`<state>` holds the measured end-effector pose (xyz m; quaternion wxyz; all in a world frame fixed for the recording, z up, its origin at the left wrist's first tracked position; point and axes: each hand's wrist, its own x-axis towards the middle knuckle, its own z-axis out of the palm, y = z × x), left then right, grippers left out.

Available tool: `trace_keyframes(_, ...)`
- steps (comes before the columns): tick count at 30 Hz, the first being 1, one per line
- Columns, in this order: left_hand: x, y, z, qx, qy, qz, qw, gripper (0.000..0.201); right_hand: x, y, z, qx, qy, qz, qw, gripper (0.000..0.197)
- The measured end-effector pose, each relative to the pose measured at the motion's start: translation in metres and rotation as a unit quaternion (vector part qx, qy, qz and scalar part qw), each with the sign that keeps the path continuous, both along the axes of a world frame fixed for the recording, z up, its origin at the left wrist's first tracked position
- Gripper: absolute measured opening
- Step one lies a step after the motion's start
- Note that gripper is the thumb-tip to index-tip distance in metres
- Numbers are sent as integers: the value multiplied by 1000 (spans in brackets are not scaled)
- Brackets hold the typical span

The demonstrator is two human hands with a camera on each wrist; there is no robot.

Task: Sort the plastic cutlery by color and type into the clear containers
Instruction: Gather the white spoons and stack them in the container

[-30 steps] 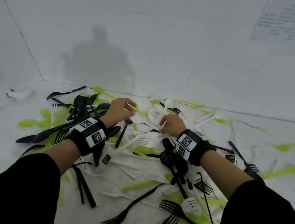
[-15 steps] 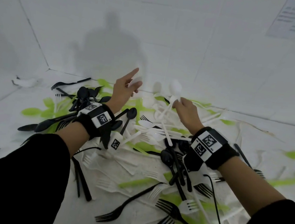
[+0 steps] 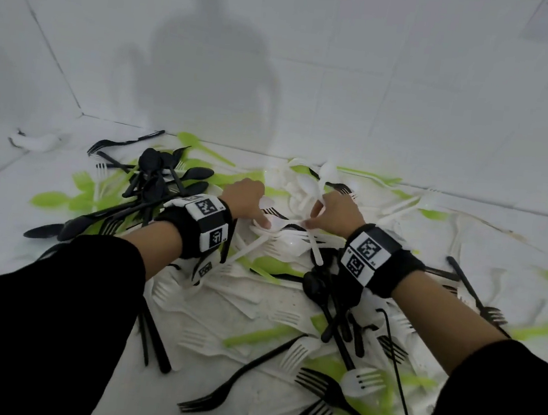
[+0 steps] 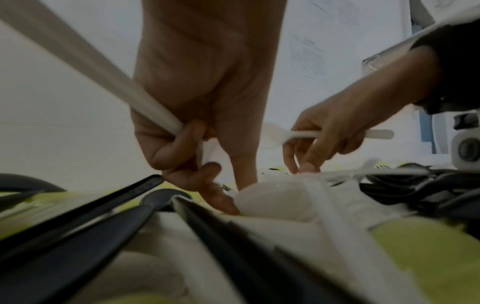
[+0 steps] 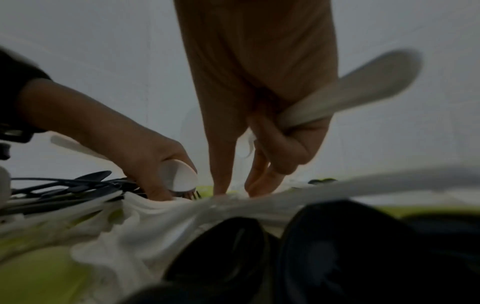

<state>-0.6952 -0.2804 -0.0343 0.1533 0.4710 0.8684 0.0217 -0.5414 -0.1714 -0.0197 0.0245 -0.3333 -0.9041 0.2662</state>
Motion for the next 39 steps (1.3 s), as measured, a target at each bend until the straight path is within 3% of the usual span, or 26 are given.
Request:
trace_keyframes(3, -7, -1, 5, 22, -38, 11, 999, 46, 6, 4, -1, -37, -3, -16, 999, 23)
trace_keyframes(6, -15, -7, 25, 138, -127, 67, 980, 28, 12, 7, 3, -59, -2, -30, 998, 17)
trace_keyframes(9, -19, -10, 48, 314, -300, 165, 885, 6, 20, 7, 8, -103, 26, -46, 993, 20)
trace_keyframes(11, -22, -10, 58, 384, -376, 208, 818, 13, 24, 2, 12, -142, 76, -65, 985, 21)
trace_keyframes(15, -19, -7, 64, 462, -511, 231, 687, 19, 31, -12, 23, -230, 152, -87, 957, 18)
trace_keyframes(17, -16, -6, 61, 488, -529, 243, 651, 21, 31, -17, 28, -202, 186, -84, 958, 22)
trace_keyframes(19, -18, -3, 54, 493, -502, 251, 665, 18, 32, -19, 31, -150, 236, -77, 957, 27)
trace_keyframes(21, -19, -1, 48, 474, -463, 253, 705, 16, 32, -19, 33, -108, 264, -57, 957, 28)
trace_keyframes(23, -22, 1, 42, 444, -449, 255, 732, 17, 27, -14, 30, -42, 233, -18, 971, 27)
trace_keyframes(25, -22, 2, 38, 413, -448, 260, 749, 18, 20, -9, 23, 27, 144, 30, 989, 23)
trace_keyframes(29, -25, 5, 33, 373, -441, 237, 781, 18, 11, -2, 5, 3, -6, 116, 993, 17)
trace_keyframes(35, -33, 11, 30, 281, -355, 191, 871, 15, 14, -2, 5, -22, -37, 124, 991, 19)
trace_keyframes(39, -34, 15, 27, 267, -373, 193, 867, 17, 17, -7, 1, 6, -47, 124, 991, 17)
